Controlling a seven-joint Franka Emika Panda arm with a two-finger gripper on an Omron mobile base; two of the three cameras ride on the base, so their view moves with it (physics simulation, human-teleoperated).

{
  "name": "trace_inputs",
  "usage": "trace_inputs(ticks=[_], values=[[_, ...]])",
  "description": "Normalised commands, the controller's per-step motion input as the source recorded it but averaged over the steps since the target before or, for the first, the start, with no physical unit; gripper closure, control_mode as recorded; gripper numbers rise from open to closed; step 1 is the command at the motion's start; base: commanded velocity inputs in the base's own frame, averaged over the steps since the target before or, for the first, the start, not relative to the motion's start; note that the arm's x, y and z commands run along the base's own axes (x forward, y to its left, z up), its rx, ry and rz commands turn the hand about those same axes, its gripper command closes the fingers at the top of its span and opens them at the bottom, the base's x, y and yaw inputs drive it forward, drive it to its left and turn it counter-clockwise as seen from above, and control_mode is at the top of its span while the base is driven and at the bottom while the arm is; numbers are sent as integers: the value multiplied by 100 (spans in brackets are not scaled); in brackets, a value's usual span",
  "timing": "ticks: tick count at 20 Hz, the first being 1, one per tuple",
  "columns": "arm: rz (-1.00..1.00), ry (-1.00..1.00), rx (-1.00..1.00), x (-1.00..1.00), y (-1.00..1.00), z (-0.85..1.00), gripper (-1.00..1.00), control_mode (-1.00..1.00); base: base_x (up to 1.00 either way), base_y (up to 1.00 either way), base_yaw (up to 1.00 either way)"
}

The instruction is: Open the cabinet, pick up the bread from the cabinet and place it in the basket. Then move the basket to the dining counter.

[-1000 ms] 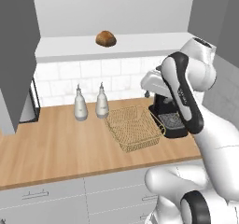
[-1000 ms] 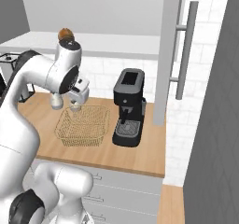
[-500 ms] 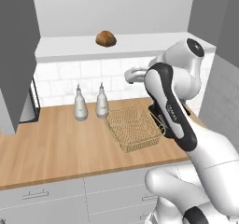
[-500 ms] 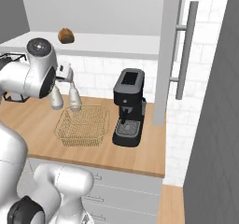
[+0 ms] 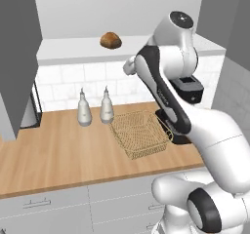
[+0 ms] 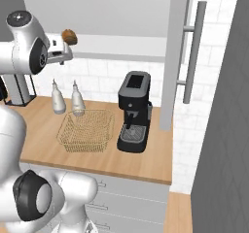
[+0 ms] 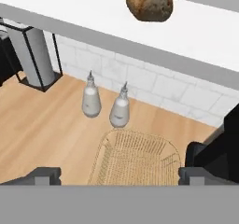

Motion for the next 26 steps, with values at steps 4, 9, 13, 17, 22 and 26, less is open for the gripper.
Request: trace_inputs(ticks=[4,9,13,17,22,26], values=[[-41,-21,23,52,7,-34,-100,-100,0,0,0],[-29,-14,36,43,-3,-10,-100,-100,0,0,0],[1,0,15,41,-23,27,-100,-100,0,0,0],[18,0,-1,61,-3,57,-100,-100,0,0,0],[22,0,-1,57,3,20,-100,-100,0,0,0],[16,0,-2,56,16,2,-100,-100,0,0,0]])
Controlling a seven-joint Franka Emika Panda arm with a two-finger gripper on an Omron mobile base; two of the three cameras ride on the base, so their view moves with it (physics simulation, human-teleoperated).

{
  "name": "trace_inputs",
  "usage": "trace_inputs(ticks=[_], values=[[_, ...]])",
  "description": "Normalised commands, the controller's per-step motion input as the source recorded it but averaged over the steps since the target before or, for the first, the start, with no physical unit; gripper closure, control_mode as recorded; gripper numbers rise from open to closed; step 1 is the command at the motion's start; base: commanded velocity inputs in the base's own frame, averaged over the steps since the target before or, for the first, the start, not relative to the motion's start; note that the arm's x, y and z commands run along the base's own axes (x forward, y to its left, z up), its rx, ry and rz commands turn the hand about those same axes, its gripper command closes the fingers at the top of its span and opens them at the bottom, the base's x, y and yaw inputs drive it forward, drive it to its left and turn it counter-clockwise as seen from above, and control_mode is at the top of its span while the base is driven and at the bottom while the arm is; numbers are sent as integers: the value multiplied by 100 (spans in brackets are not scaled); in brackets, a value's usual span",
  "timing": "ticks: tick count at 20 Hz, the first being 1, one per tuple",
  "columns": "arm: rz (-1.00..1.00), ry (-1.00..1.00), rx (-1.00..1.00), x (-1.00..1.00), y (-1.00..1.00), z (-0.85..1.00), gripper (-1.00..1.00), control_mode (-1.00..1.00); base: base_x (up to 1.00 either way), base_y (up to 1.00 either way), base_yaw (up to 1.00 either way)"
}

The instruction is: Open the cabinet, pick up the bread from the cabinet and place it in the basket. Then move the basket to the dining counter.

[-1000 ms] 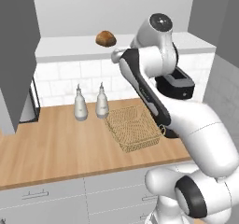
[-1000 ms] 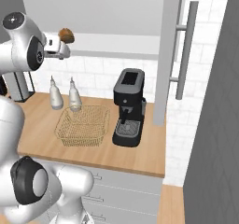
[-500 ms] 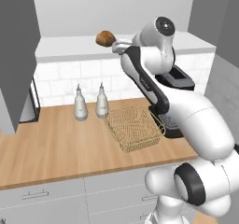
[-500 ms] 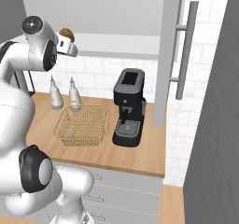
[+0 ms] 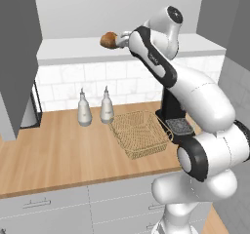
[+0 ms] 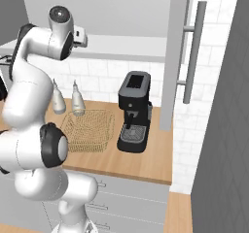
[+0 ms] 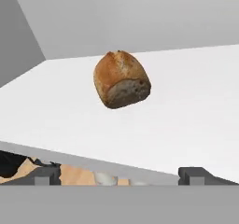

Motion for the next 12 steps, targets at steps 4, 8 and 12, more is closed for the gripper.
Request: trace_inputs(ticks=[4,8,12], values=[[1,0,-12,49,19,13,-100,-100,0,0,0],[0,2,-16,39,22,26,-100,-100,0,0,0],[4,0,-8,44,53,5,-100,-100,0,0,0]])
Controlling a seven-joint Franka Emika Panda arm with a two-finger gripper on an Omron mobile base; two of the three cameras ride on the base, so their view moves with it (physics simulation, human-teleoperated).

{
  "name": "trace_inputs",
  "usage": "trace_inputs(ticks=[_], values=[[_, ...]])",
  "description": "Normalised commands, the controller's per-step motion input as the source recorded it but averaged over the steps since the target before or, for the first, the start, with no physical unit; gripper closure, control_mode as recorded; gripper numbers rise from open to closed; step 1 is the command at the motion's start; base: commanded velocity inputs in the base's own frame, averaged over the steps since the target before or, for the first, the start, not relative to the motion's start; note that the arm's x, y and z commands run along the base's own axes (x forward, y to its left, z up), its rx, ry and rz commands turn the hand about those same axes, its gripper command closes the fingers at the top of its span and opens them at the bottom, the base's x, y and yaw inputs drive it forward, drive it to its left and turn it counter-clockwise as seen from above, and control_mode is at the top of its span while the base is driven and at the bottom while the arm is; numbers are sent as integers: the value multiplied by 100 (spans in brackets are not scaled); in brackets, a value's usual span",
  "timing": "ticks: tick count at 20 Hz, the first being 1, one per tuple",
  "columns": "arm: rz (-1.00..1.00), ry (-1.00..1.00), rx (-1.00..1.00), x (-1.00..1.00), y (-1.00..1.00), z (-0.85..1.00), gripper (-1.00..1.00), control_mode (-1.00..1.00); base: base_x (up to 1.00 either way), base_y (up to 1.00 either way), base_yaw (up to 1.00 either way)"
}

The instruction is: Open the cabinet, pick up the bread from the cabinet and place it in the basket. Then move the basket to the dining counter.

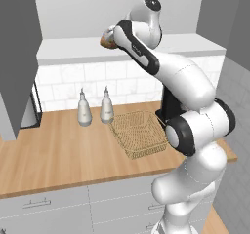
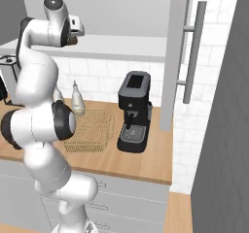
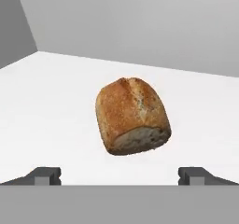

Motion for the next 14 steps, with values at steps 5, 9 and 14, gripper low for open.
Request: trace_inputs(ticks=[5,9,14], values=[[4,4,-9,69,23,-4,-100,-100,0,0,0],[2,14,-9,71,4,0,-100,-100,0,0,0],[0,14,-5,50,0,0,-100,-100,0,0,0]])
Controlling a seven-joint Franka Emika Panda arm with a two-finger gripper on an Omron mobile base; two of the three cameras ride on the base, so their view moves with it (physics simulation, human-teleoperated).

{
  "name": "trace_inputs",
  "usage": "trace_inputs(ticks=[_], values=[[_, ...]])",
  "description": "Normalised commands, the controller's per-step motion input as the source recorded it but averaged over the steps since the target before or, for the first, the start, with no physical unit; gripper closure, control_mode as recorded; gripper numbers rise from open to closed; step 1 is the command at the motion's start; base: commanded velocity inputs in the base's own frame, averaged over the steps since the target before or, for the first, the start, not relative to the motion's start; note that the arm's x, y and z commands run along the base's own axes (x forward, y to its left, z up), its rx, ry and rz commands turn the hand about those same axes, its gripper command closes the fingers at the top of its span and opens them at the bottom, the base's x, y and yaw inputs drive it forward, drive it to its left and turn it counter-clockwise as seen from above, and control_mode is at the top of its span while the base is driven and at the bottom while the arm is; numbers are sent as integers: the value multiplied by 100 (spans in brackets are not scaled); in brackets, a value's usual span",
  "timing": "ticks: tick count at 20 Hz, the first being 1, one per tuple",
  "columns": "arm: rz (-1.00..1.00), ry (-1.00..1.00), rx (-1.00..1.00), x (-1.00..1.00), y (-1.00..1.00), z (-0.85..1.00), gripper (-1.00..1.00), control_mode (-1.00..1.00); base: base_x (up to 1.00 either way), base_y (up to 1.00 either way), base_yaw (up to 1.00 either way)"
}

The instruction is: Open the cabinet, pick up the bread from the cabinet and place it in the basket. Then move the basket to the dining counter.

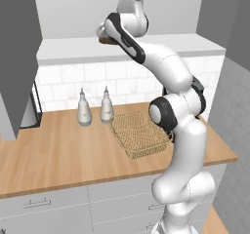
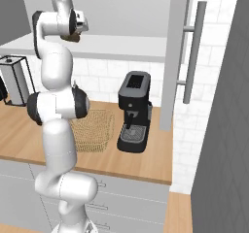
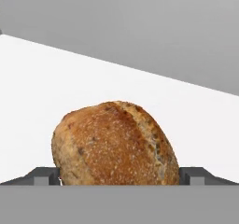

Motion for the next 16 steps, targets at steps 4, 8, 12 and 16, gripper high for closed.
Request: trace_inputs(ticks=[4,8,12,16], values=[[0,8,-2,24,0,0,-100,-100,0,0,0],[0,1,-1,5,0,0,-100,-100,0,0,0],[0,-2,-2,0,0,0,-100,-100,0,0,0],[0,-10,-1,0,0,-1,-100,-100,0,0,0]])
